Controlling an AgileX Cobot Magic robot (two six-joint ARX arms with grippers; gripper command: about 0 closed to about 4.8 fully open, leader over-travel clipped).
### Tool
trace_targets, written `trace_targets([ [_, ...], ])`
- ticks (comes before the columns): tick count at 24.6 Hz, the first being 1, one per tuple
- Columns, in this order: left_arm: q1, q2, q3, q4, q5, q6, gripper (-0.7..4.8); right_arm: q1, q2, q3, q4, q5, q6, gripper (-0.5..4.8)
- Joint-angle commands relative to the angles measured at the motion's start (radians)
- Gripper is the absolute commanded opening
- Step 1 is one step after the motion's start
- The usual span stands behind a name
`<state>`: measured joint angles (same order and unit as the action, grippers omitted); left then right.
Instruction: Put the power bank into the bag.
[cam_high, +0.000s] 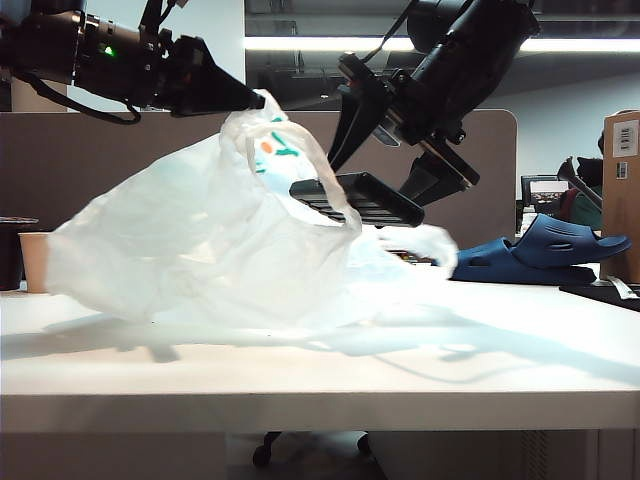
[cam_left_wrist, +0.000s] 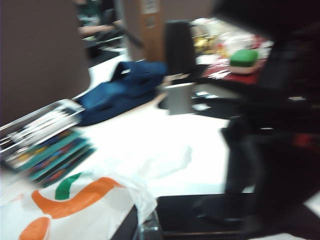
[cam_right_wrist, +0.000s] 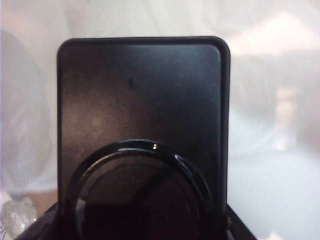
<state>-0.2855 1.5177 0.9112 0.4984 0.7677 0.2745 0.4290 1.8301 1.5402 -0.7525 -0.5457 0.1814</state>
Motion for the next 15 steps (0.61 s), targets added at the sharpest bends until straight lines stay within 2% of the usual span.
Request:
trace_targets([
  [1,0.001,-0.005,0.003,0.021,0.167,-0.002,-0.06,0.002,-0.008,0.008,0.021,-0.018,-0.006,2.56],
  [3,0.001,-0.005,0.003,0.027,0.24,-0.003,-0.06,0.002,-0.008,0.008,0.032,-0.012,-0.007,2.56],
  [6,0.001,-0.005,0.003,0.028,0.291,-0.003,-0.06,0.002,-0.004,0.008,0.072,0.005,-0.011,2.56],
  [15,0.001,-0.005,0.003,0.074,0.292,-0.003,-0.06,0.002,0.1,0.008,0.173,0.008,-0.01,2.56],
])
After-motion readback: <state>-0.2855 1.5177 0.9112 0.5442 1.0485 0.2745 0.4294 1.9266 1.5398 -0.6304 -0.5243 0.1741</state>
